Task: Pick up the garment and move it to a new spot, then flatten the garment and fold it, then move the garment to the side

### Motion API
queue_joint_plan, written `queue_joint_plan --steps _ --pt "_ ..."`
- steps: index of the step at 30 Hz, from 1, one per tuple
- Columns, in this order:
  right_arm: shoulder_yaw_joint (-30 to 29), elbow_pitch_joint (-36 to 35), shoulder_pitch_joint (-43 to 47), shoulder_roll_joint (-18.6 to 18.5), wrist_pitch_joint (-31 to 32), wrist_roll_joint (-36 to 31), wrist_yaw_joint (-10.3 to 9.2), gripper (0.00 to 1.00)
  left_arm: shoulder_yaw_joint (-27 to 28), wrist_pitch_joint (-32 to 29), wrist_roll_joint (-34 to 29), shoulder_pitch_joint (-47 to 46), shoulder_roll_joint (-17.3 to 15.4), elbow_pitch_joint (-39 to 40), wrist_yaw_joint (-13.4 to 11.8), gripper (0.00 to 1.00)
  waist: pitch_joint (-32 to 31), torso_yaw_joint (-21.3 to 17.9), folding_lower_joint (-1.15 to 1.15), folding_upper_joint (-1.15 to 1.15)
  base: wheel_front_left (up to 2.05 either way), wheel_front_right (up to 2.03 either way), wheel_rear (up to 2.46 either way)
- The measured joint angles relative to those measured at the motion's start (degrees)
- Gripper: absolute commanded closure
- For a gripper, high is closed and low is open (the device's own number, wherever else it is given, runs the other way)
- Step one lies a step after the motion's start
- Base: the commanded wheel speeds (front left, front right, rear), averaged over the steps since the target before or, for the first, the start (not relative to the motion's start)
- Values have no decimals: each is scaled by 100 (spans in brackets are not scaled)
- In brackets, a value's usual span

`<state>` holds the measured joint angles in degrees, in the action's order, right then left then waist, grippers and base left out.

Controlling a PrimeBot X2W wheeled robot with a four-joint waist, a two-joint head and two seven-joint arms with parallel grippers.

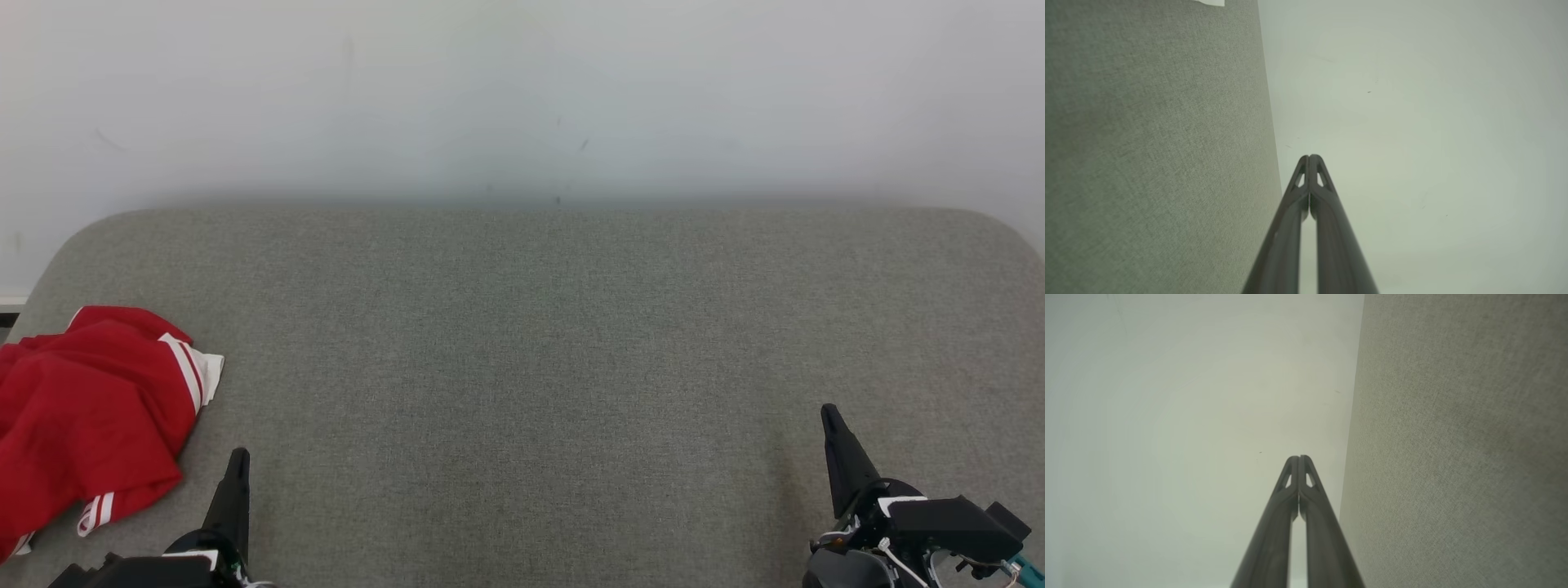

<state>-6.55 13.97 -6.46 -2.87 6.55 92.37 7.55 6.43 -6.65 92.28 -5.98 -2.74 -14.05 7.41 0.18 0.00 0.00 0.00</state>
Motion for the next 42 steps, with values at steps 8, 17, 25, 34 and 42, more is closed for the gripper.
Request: queue_joint_plan --steps 8,17,25,34,42 --pt "0 0 0 0 0 0 0 100 0 0 0 0 0 0 0 100 0 0 0 0 0 0 0" --pt "0 0 0 0 0 0 0 100 0 0 0 0 0 0 0 100 0 0 0 0 0 0 0" --pt "0 0 0 0 0 0 0 100 0 0 0 0 0 0 0 100 0 0 0 0 0 0 0" --pt "0 0 0 0 0 0 0 100 0 0 0 0 0 0 0 100 0 0 0 0 0 0 0" --pt "0 0 1 0 0 0 0 100 0 0 0 0 0 0 0 100 0 0 0 0 0 0 0"
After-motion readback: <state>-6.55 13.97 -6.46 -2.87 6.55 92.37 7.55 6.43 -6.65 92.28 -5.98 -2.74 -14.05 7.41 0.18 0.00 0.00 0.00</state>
